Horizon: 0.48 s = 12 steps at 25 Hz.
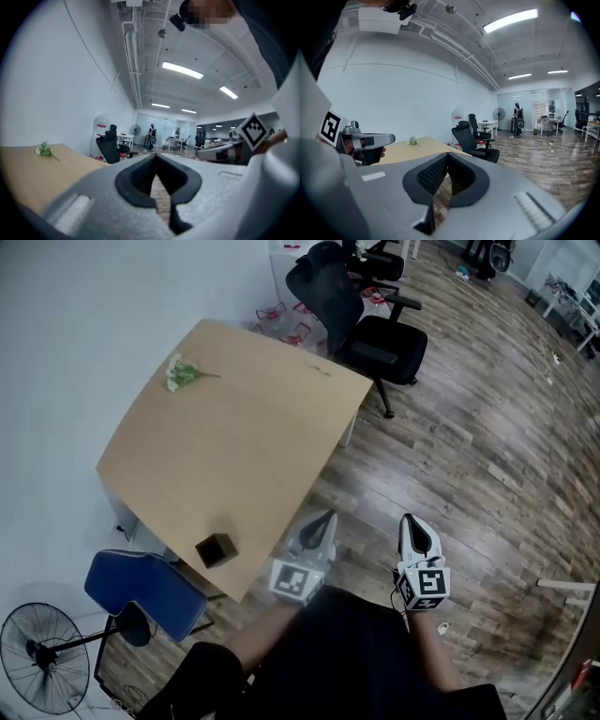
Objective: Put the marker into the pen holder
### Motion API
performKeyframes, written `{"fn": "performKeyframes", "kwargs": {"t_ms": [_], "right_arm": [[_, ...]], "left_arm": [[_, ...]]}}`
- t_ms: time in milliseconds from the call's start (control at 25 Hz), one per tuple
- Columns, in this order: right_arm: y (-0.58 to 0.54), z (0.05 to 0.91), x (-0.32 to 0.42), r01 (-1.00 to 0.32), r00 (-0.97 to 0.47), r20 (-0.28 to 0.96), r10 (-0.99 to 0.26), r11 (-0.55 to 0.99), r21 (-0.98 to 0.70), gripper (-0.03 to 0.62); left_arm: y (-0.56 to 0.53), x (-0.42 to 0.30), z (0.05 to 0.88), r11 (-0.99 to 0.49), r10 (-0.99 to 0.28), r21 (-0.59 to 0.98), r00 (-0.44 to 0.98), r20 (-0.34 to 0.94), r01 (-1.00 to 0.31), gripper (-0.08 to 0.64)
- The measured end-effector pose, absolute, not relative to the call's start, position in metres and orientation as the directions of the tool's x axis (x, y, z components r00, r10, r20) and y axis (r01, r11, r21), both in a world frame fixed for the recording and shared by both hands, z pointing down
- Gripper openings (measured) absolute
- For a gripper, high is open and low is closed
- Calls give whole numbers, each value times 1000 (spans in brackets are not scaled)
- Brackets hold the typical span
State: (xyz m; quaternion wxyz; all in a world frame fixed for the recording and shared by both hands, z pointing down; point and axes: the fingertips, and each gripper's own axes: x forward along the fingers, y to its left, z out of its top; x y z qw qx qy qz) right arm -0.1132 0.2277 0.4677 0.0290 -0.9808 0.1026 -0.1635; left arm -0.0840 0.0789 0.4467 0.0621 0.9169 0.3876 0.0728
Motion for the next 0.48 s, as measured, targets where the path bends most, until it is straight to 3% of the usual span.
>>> {"fn": "performKeyframes", "kwargs": {"t_ms": [480], "right_arm": [[231, 483, -6, -99, 926, 357, -119, -992, -76, 3]], "left_arm": [[76, 49, 452, -645, 759, 191, 650, 46, 740, 3]]}}
